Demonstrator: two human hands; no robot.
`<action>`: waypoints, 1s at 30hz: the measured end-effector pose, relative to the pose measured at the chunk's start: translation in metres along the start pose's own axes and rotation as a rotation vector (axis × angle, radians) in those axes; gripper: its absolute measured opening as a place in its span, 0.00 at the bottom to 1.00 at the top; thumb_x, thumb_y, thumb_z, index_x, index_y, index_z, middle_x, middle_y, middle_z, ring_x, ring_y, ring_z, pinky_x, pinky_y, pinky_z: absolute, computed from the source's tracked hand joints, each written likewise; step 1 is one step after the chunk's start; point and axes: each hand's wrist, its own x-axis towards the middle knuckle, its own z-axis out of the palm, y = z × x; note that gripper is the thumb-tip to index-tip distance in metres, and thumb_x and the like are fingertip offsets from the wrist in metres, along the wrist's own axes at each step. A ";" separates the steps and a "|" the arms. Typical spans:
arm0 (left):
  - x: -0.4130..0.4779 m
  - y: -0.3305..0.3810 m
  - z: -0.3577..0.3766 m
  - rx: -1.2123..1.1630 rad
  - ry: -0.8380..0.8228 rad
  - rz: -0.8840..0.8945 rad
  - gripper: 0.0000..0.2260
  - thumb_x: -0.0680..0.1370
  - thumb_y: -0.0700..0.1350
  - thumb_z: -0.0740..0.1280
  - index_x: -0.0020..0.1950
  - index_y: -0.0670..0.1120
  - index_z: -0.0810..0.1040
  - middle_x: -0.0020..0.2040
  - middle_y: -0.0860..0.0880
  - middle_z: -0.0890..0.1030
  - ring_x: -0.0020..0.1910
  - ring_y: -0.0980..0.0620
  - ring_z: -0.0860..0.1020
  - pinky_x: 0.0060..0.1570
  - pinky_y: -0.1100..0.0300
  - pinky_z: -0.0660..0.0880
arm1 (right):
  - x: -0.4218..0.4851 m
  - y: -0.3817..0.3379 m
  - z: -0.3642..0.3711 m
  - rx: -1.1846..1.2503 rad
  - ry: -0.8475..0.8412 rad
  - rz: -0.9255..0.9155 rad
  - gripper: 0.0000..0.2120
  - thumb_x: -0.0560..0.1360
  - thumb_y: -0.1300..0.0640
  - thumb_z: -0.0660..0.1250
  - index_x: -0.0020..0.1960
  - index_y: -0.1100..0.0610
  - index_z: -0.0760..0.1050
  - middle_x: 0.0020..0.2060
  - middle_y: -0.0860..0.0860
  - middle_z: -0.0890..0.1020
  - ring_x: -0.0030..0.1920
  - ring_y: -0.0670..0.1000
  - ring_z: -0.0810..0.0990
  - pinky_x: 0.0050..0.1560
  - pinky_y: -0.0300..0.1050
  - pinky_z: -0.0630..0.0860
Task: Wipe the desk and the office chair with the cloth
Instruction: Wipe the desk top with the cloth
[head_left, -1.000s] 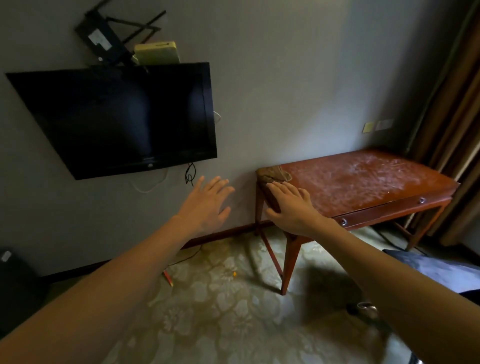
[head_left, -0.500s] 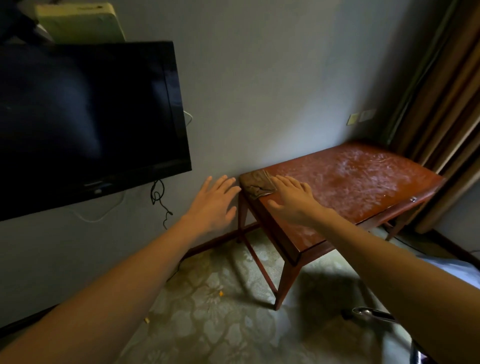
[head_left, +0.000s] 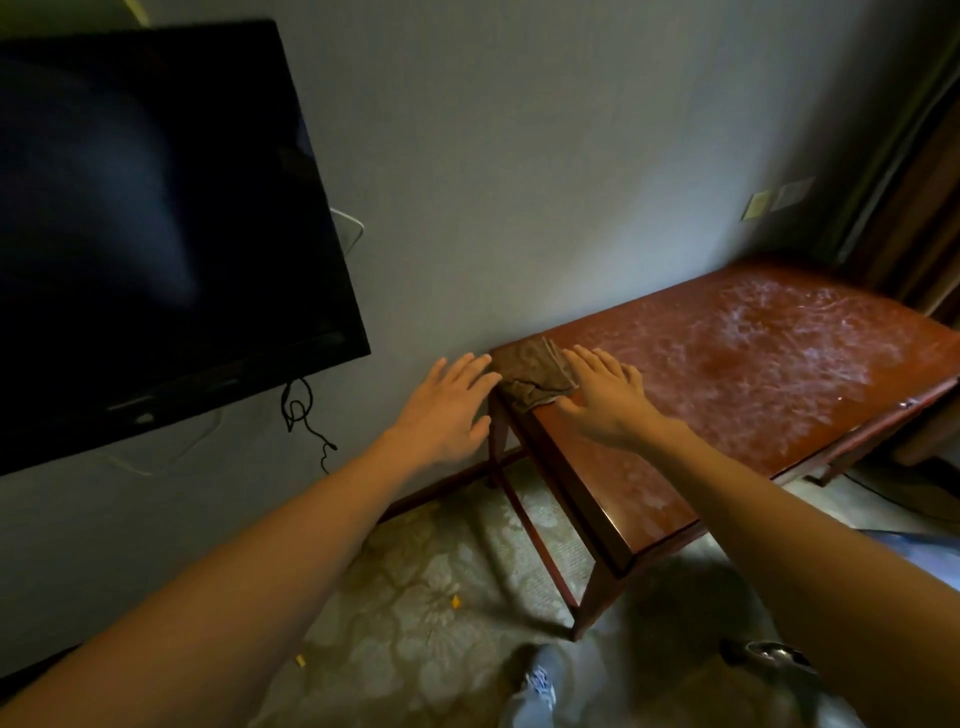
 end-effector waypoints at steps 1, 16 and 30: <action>0.012 -0.002 0.002 0.013 -0.010 0.015 0.27 0.84 0.52 0.57 0.82 0.48 0.54 0.83 0.48 0.48 0.81 0.48 0.44 0.79 0.48 0.41 | 0.010 0.006 0.004 0.007 -0.003 -0.001 0.33 0.83 0.45 0.57 0.82 0.53 0.49 0.82 0.51 0.50 0.81 0.53 0.45 0.78 0.60 0.43; 0.203 -0.029 0.043 -0.001 -0.035 0.050 0.27 0.84 0.51 0.58 0.81 0.48 0.56 0.83 0.48 0.50 0.81 0.48 0.46 0.79 0.50 0.42 | 0.172 0.098 0.016 0.095 -0.029 0.031 0.34 0.82 0.46 0.58 0.82 0.55 0.50 0.82 0.51 0.51 0.81 0.53 0.45 0.77 0.59 0.46; 0.316 -0.082 0.117 -0.103 -0.152 0.092 0.29 0.83 0.48 0.58 0.82 0.46 0.52 0.83 0.47 0.48 0.81 0.46 0.47 0.79 0.50 0.46 | 0.272 0.126 0.070 0.211 -0.109 0.172 0.30 0.84 0.43 0.50 0.82 0.54 0.50 0.82 0.52 0.50 0.81 0.54 0.44 0.78 0.60 0.45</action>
